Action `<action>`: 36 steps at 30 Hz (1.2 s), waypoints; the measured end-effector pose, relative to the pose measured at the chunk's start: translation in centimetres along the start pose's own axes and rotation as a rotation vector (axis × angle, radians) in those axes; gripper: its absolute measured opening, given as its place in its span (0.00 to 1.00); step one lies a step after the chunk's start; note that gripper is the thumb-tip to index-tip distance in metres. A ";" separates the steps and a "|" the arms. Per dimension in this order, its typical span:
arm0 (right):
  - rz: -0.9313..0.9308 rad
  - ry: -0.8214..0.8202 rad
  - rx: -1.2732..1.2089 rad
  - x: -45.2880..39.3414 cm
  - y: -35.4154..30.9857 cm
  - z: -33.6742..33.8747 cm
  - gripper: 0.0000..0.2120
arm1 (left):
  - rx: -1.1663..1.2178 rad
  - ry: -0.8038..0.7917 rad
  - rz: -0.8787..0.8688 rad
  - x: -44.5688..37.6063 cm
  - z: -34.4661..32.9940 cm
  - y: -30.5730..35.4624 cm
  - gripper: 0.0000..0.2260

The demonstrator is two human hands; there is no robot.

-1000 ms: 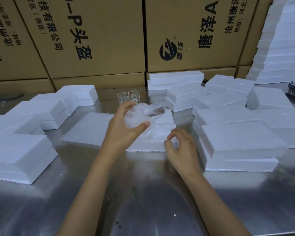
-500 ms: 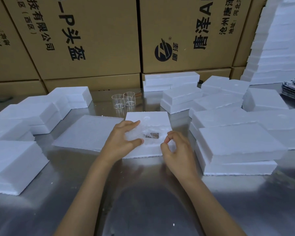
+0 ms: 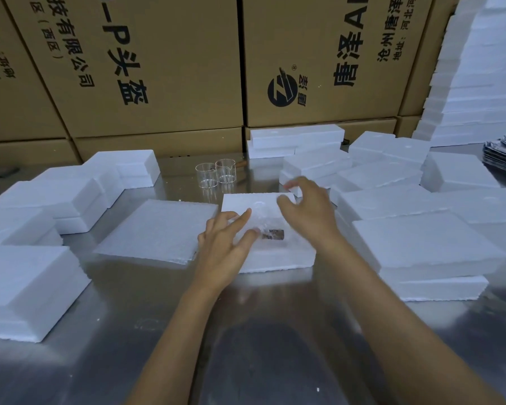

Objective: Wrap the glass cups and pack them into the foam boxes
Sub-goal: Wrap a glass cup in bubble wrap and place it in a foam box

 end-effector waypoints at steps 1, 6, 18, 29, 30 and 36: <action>-0.015 -0.109 0.032 -2.1 -0.8 -0.1 0.15 | 0.102 0.008 0.043 0.0 0.1 0.1 0.27; 0.030 -0.835 0.401 -8.2 -2.2 -1.2 0.37 | 0.594 0.160 0.158 -0.3 1.5 0.2 0.16; 0.154 -0.615 0.475 -10.3 -1.6 -0.7 0.43 | 0.656 0.132 0.340 -0.5 1.5 0.3 0.11; 0.381 -0.840 0.460 -4.8 -4.5 6.0 0.42 | 0.860 0.162 0.388 -0.2 1.7 0.5 0.20; 0.375 -0.839 0.464 -4.4 -4.2 5.8 0.41 | 0.908 0.172 0.406 -0.1 1.7 0.5 0.23; 0.313 -0.829 0.457 -2.8 -2.7 5.3 0.40 | 0.932 0.105 0.374 0.1 1.9 0.6 0.22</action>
Point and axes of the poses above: each hand's wrist, its own x-axis away from the middle knuckle, its own z-axis out of the back of the hand, y = z × x, the point moved 1 cm from there along -x, towards the middle knuckle, and after that the axes turned 10 degrees about x, right-handed, at the moved point
